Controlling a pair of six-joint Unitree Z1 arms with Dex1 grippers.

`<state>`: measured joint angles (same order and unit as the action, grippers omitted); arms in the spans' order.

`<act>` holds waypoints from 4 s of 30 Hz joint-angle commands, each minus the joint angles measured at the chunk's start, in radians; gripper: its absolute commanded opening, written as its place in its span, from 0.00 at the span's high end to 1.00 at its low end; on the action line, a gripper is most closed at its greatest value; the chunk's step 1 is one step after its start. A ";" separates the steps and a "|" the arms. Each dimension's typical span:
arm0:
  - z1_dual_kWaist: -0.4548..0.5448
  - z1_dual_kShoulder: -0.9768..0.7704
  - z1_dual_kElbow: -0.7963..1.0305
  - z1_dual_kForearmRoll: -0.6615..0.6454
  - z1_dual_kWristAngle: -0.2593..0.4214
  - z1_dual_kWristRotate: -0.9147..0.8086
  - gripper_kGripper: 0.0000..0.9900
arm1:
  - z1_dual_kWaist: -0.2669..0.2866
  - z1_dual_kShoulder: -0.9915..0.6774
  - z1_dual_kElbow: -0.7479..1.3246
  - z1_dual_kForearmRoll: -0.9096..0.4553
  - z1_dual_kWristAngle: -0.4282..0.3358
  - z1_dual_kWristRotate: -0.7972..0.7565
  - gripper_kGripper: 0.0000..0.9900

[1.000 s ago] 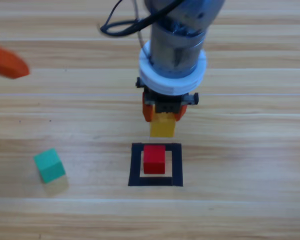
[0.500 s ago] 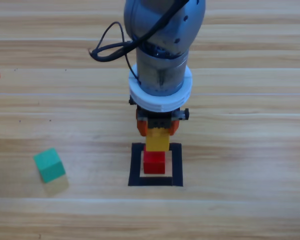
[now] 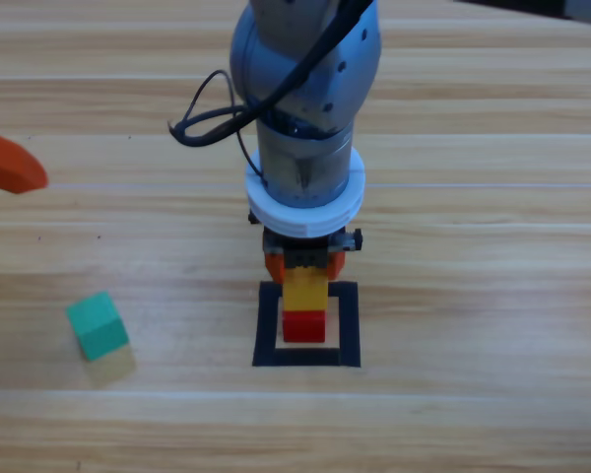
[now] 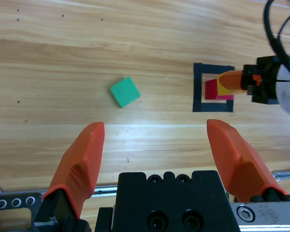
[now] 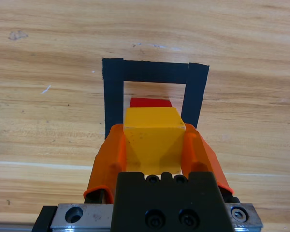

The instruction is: Stack the blocks in the rectangular block: red at the bottom, yellow in the middle, green on top

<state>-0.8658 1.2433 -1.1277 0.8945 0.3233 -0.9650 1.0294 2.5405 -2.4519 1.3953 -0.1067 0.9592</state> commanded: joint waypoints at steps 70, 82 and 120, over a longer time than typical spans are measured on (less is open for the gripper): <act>0.307 0.771 -0.139 -0.037 -0.260 -0.279 0.07 | 0.055 -1.005 1.363 -0.800 -0.260 -0.185 0.00; 0.312 0.806 -0.106 -0.089 -0.290 -0.253 0.07 | 0.055 -0.996 1.364 -0.800 -0.258 -0.185 0.00; 0.321 0.725 -0.041 -0.129 -0.308 -0.092 0.66 | 0.055 -1.131 1.670 -1.279 -0.021 -0.528 0.00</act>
<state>-0.5655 1.9719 -1.1599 0.7706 0.0253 -1.0928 1.1089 1.4418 -0.8072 0.1010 -0.1189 0.4524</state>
